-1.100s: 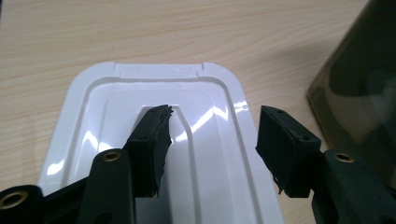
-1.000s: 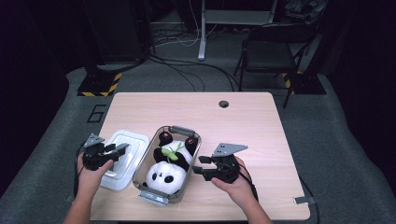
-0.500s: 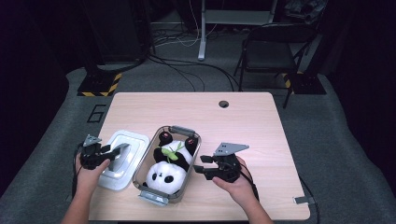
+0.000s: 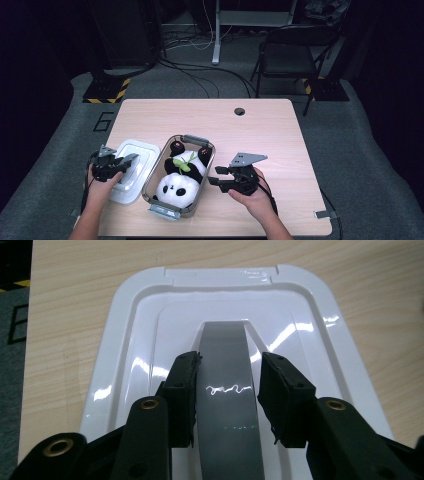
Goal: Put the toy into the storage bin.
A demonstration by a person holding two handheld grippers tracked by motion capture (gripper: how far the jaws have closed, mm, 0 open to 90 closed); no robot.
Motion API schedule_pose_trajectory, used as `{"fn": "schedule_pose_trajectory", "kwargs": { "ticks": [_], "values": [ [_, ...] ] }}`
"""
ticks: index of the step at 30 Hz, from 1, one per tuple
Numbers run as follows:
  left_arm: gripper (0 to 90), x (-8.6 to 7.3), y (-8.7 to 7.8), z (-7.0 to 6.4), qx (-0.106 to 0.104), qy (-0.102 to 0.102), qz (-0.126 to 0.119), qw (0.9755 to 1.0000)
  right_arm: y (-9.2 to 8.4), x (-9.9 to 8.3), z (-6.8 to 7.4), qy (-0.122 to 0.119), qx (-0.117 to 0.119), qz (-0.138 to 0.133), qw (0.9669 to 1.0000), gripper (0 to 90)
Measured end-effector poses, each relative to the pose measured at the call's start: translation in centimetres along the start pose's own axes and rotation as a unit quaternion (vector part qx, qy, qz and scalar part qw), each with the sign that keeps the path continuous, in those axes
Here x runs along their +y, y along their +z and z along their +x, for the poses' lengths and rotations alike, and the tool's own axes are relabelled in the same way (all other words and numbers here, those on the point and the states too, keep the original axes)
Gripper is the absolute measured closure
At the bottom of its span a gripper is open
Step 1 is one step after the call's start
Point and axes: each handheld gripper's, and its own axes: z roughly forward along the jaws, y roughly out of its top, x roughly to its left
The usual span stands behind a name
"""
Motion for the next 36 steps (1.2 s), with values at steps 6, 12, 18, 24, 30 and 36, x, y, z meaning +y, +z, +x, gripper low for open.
{"fn": "schedule_pose_trajectory", "kwargs": {
  "ticks": [6, 12, 18, 24, 30, 36],
  "values": [
    [66.0, 0.0, -0.1, 0.1, -0.003, -0.007, 0.002, 1.0000, 0.0, 0.0, 0.0, 0.000, 0.002, -0.001, 1.0000, 51.5],
    [66.3, 0.0, -0.1, 0.1, -0.002, -0.013, 0.000, 0.9999, -0.1, 0.0, -0.1, -0.004, 0.001, -0.002, 1.0000, 51.6],
    [66.4, 0.0, -0.2, 0.3, -0.003, -0.013, 0.004, 0.9999, -0.1, 0.0, -0.1, -0.002, 0.002, -0.001, 1.0000, 51.7],
    [66.4, 0.0, -0.4, 0.4, -0.004, -0.016, -0.002, 0.9999, 0.0, 0.0, -0.1, -0.001, 0.002, 0.000, 1.0000, 51.6],
    [66.4, 0.3, -1.1, 0.5, -0.008, -0.020, -0.008, 0.9997, 0.3, -0.3, -0.2, -0.006, 0.011, 0.015, 0.9998, 52.3],
    [66.4, 1.0, -2.2, 0.3, -0.016, -0.017, -0.018, 0.9996, 0.9, -0.4, 0.5, -0.023, 0.026, 0.032, 0.9989, 52.5]
  ]
}}
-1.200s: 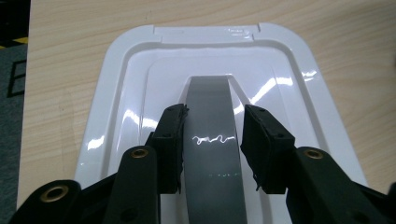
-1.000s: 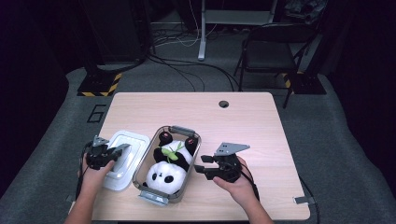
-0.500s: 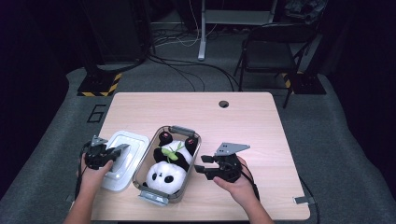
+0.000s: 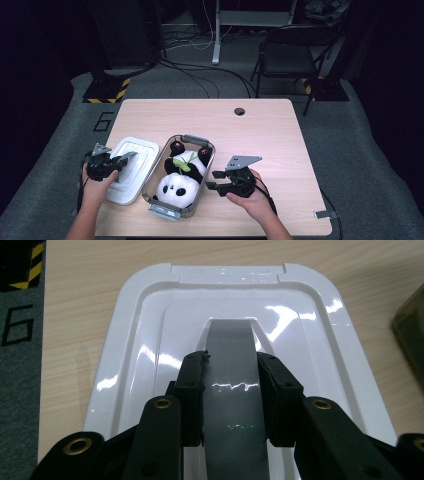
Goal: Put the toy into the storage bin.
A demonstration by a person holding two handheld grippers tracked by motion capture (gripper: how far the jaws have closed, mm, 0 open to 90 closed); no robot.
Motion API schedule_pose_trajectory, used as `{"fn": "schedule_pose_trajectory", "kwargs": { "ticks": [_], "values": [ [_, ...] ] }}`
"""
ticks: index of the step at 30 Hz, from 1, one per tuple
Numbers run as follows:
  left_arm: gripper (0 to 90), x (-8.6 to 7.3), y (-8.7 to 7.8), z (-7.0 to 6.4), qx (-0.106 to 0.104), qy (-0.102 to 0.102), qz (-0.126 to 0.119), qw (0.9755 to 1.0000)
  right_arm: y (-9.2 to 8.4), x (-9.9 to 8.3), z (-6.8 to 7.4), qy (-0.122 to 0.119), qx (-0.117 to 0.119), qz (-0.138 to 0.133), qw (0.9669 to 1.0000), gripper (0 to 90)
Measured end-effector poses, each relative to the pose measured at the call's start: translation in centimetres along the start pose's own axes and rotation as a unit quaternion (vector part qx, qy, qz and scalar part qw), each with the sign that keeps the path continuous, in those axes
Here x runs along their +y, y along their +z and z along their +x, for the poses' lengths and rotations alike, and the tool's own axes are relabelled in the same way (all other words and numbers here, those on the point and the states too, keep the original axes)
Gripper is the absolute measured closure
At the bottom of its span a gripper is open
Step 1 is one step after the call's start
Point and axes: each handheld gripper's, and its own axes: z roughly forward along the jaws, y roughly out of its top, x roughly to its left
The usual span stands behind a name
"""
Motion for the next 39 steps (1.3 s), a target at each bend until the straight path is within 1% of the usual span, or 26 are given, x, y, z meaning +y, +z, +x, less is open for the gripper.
{"fn": "schedule_pose_trajectory", "kwargs": {
  "ticks": [1, 2, 3, 4, 5, 7, 8, 11, 14, 15, 18, 21, 22, 23, 25, 27, 28, 33, 37, 38, 39],
  "values": [
    [66.4, 0.1, -0.2, -0.1, 0.000, -0.001, -0.002, 1.0000, 0.1, 0.0, 0.1, -0.002, 0.002, 0.003, 1.0000, 52.5],
    [66.4, 0.4, -0.5, -0.2, -0.005, 0.003, -0.001, 1.0000, 0.2, 0.0, 0.1, -0.003, 0.005, 0.004, 1.0000, 52.5],
    [66.4, 0.4, -0.5, -0.2, -0.005, 0.003, -0.001, 1.0000, 0.3, -0.1, 0.2, -0.003, 0.005, 0.006, 1.0000, 52.5],
    [66.4, 0.5, -0.7, -0.3, -0.007, 0.003, -0.001, 1.0000, 0.3, -0.1, 0.2, -0.003, 0.005, 0.006, 1.0000, 52.5],
    [66.4, 0.7, -0.9, -0.4, -0.007, 0.003, -0.007, 0.9999, 0.5, -0.1, 0.3, -0.005, 0.011, 0.005, 0.9999, 52.3],
    [66.4, 0.8, -1.2, -0.4, -0.010, 0.003, -0.003, 0.9999, 0.5, -0.1, 0.3, -0.007, 0.012, 0.004, 0.9999, 52.3],
    [66.4, 0.9, -1.3, -0.4, -0.011, 0.000, -0.006, 0.9999, 0.5, -0.1, 0.3, -0.003, 0.014, 0.003, 0.9999, 52.3],
    [66.4, 1.3, -2.0, -0.3, -0.016, -0.003, -0.009, 0.9998, 0.6, -0.1, 0.3, -0.005, 0.016, 0.000, 0.9999, 52.2],
    [66.4, 1.4, -2.3, -0.3, -0.018, -0.004, -0.007, 0.9998, 0.8, -0.1, 0.6, -0.009, 0.015, 0.001, 0.9999, 52.3],
    [66.4, 1.5, -2.4, -0.3, -0.018, -0.005, -0.009, 0.9998, 0.8, 0.0, 0.8, -0.007, 0.015, 0.002, 0.9999, 52.3],
    [66.4, 1.7, -2.8, -0.3, -0.022, 0.000, -0.005, 0.9997, 1.0, 0.0, 1.0, -0.011, 0.015, 0.001, 0.9998, 52.2],
    [66.4, 2.1, -3.3, -0.4, -0.026, 0.001, -0.008, 0.9996, 1.1, 0.1, 1.1, -0.008, 0.012, 0.001, 0.9999, 52.2],
    [66.5, 2.4, -3.7, -0.4, -0.029, 0.001, -0.011, 0.9995, 1.3, 0.1, 1.3, -0.005, 0.009, 0.000, 0.9999, 52.2],
    [66.5, 2.4, -3.7, -0.4, -0.029, 0.001, -0.011, 0.9995, 1.3, 0.1, 1.3, -0.005, 0.009, 0.000, 0.9999, 52.2],
    [66.5, 2.7, -4.3, -0.3, -0.033, 0.002, -0.012, 0.9994, 1.5, 0.2, 1.4, -0.009, 0.008, 0.000, 0.9999, 52.1],
    [66.4, 2.8, -4.5, -0.2, -0.033, 0.002, -0.012, 0.9994, 1.6, 0.1, 1.5, -0.007, 0.010, 0.002, 0.9999, 51.8],
    [66.4, 2.9, -4.6, -0.1, -0.034, 0.004, -0.009, 0.9994, 1.6, 0.1, 1.5, -0.007, 0.010, 0.002, 0.9999, 51.8],
    [66.4, 3.6, -5.2, 0.1, -0.032, 0.007, -0.010, 0.9994, 1.7, 0.2, 1.5, -0.002, 0.007, 0.001, 1.0000, 51.4],
    [66.4, 4.2, -6.0, 0.0, -0.038, 0.006, -0.013, 0.9992, 1.8, 0.2, 1.6, -0.007, 0.006, 0.000, 1.0000, 51.4],
    [66.4, 4.3, -6.1, -0.1, -0.036, 0.005, -0.020, 0.9991, 1.8, 0.2, 1.6, -0.007, 0.007, 0.001, 1.0000, 51.5],
    [66.4, 4.6, -6.5, -0.1, -0.038, 0.006, -0.016, 0.9991, 1.7, 0.3, 1.6, -0.006, 0.007, 0.000, 1.0000, 51.4]
  ]
}}
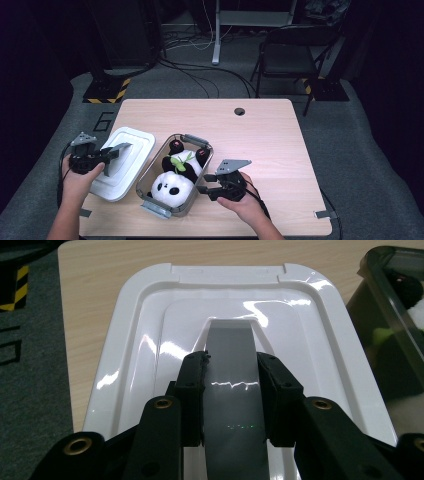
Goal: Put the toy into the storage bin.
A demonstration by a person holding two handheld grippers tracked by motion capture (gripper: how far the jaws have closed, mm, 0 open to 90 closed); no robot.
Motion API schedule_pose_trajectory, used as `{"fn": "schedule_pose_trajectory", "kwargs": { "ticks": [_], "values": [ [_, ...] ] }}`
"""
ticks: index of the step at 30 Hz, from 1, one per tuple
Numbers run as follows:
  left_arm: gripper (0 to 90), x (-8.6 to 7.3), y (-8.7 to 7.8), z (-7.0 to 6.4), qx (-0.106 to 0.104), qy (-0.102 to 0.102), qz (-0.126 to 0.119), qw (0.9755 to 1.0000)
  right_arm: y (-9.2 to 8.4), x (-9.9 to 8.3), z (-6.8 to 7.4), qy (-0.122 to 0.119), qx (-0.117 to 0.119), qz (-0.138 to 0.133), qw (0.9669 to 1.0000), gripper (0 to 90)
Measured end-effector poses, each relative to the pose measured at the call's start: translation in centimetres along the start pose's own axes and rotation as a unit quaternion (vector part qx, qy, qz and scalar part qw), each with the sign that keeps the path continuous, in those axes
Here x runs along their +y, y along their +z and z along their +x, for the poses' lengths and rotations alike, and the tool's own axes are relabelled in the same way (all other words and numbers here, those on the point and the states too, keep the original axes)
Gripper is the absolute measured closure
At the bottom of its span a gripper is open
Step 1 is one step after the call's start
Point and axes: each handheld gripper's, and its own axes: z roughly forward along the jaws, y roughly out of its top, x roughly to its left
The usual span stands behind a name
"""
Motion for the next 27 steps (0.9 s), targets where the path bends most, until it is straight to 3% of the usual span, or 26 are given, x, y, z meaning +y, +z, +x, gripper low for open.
{"fn": "schedule_pose_trajectory", "kwargs": {
  "ticks": [11, 27],
  "values": [
    [66.4, 2.1, -1.8, -1.7, -0.017, 0.007, -0.015, 0.9997, -0.8, 0.0, -0.5, 0.007, -0.006, -0.010, 0.9999, 51.5],
    [66.4, 3.4, -0.9, -5.2, -0.056, 0.017, -0.010, 0.9982, -1.1, -0.2, -1.1, 0.013, -0.013, -0.013, 0.9997, 51.5]
  ]
}}
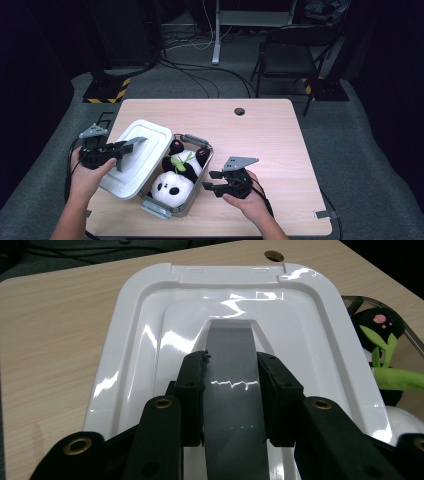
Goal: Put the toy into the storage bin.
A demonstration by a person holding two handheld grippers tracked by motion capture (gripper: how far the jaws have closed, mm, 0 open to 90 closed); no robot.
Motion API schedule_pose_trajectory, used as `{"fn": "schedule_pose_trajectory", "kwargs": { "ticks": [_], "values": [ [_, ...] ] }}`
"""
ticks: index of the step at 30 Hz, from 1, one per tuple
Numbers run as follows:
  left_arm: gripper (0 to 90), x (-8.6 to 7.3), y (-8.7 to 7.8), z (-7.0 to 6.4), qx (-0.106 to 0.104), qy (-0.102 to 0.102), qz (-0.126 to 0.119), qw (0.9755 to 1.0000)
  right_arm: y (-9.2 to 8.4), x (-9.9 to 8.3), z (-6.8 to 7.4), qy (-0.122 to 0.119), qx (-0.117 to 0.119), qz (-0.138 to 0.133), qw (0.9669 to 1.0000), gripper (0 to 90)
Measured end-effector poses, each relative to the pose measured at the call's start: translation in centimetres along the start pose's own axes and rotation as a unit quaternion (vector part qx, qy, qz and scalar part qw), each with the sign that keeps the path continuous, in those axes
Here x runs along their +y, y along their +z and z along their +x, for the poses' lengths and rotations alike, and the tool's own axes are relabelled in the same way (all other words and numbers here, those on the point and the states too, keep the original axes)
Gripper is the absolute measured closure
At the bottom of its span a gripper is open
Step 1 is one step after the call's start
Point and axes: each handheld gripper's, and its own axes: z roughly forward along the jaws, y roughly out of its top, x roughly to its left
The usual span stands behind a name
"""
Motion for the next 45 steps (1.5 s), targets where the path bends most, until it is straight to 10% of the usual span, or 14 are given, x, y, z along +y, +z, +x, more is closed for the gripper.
{"fn": "schedule_pose_trajectory", "kwargs": {
  "ticks": [45],
  "values": [
    [66.4, 1.2, 3.5, -6.8, -0.063, 0.057, 0.011, 0.9964, -1.0, -0.1, -1.1, 0.011, -0.012, -0.017, 0.9997, 51.5]
  ]
}}
